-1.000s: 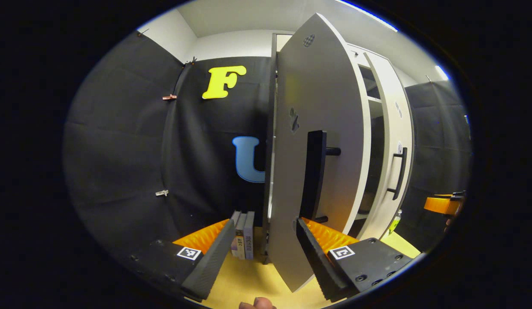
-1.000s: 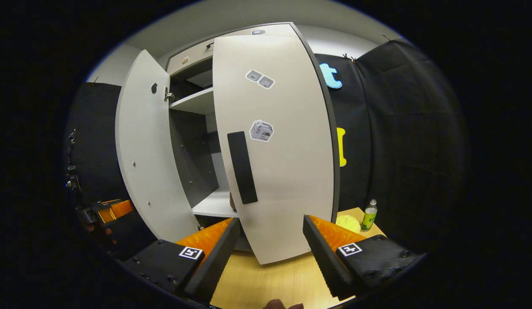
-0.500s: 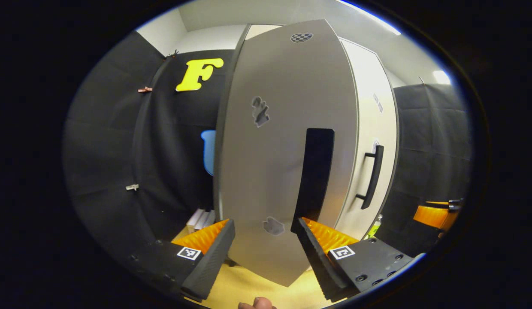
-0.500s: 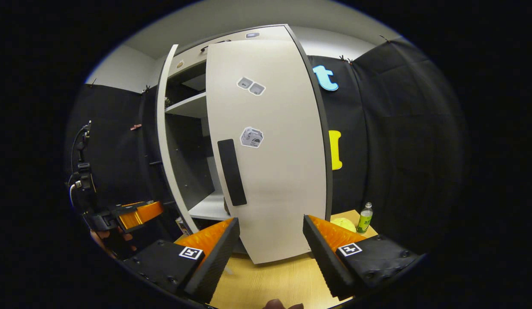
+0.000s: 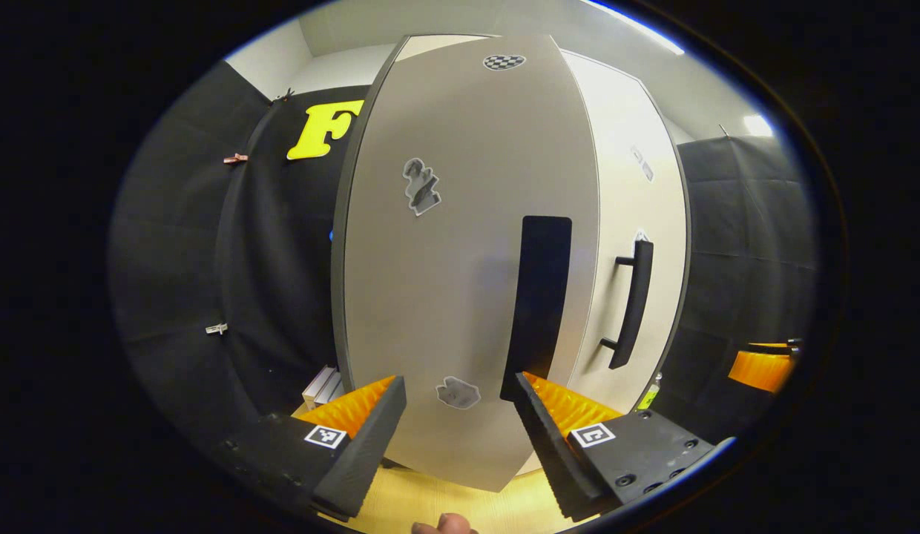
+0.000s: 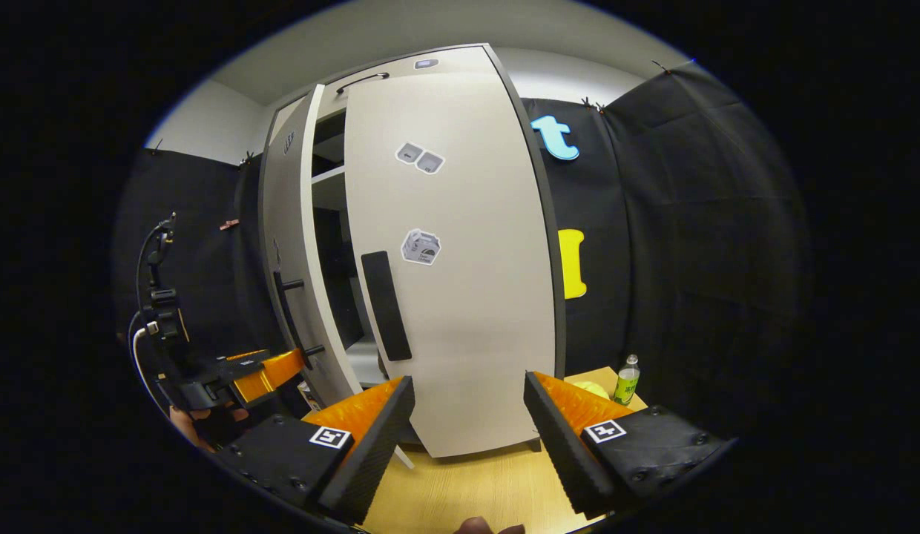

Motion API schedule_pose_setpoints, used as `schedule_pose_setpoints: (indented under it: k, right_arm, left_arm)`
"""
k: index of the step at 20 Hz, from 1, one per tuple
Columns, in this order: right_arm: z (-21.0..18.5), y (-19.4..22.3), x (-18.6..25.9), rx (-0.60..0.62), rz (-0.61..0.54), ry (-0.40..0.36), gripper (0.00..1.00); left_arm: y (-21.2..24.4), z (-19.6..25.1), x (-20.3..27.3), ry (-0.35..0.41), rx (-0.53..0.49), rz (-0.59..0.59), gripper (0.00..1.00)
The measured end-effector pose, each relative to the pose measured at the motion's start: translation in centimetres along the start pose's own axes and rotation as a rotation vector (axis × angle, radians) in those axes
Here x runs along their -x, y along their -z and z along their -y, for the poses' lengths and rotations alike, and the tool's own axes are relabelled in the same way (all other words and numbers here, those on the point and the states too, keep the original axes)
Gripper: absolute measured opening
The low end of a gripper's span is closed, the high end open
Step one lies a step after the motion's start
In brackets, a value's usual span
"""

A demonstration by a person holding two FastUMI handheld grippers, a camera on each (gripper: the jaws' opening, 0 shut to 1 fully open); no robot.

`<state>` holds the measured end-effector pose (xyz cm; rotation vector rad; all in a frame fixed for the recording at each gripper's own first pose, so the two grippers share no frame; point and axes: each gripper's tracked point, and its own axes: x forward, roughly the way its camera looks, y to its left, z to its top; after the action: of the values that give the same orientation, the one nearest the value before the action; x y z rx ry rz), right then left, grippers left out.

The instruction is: Grab one shoe with the right hand and put it into the shoe cabinet, grab the other shoe with the left hand and put it into the shoe cabinet; then close the right door with the right hand and the left door with the left hand.

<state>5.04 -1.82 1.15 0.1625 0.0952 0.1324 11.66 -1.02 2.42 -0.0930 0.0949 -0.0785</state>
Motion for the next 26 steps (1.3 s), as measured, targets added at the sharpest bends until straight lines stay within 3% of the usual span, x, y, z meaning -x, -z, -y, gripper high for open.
schedule_pose_setpoints:
  k: [12, 19, 26]
  right_arm:
    - [-1.2, 0.3, -0.4, 0.015, -0.006, -0.029, 0.98]
    - [-1.5, -0.5, -0.3, 0.037, 0.028, 0.007, 0.98]
    - [-2.2, -1.8, 0.3, 0.068, 0.094, 0.035, 0.98]
  left_arm:
    - [0.6, -1.1, 1.0, -0.029, 0.023, -0.011, 0.93]
    - [-0.5, -1.0, 3.9, -0.011, -0.057, 0.045, 0.93]
    - [-2.6, 0.2, 6.6, 0.001, -0.06, 0.117, 0.92]
